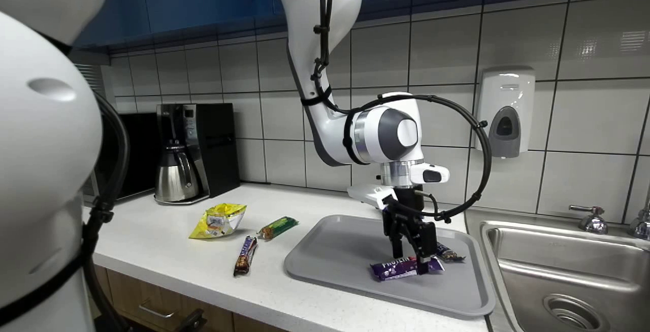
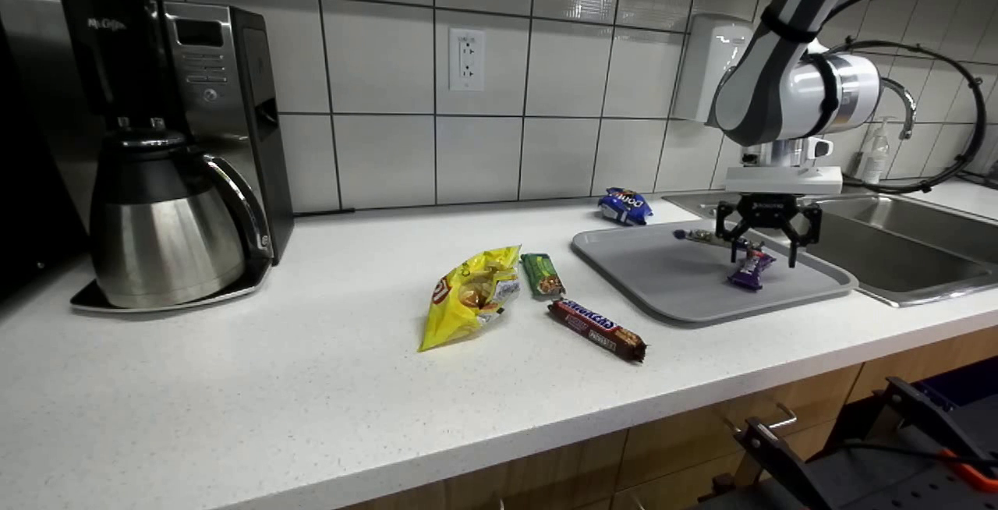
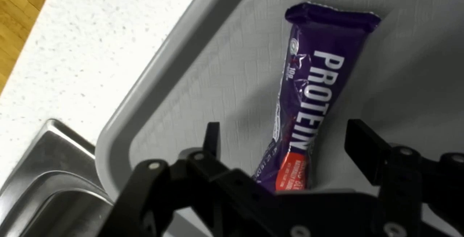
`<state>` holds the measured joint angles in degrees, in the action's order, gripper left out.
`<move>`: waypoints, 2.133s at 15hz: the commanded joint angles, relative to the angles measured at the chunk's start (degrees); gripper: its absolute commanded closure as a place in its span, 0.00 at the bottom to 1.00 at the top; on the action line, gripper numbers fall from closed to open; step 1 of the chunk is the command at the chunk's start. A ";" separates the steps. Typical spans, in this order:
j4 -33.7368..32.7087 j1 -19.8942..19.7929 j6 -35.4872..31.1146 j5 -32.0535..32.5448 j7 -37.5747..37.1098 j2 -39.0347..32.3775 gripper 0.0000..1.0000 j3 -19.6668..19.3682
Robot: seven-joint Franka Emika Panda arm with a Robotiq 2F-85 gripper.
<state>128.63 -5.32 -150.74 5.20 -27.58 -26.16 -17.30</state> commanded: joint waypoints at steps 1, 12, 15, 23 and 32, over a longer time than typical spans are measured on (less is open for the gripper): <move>-1.16 -0.82 -0.11 -1.69 2.58 -0.67 0.42 0.08; -0.41 -1.19 0.19 -3.50 4.83 1.01 0.96 0.29; 0.18 -0.90 0.18 -3.30 4.73 1.77 0.95 0.22; 2.02 -0.10 0.11 -2.68 4.44 4.62 0.95 0.06; 3.22 1.45 0.20 -2.46 3.98 7.96 0.95 1.08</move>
<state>130.11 -4.12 -150.74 2.94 -24.77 -21.27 -16.93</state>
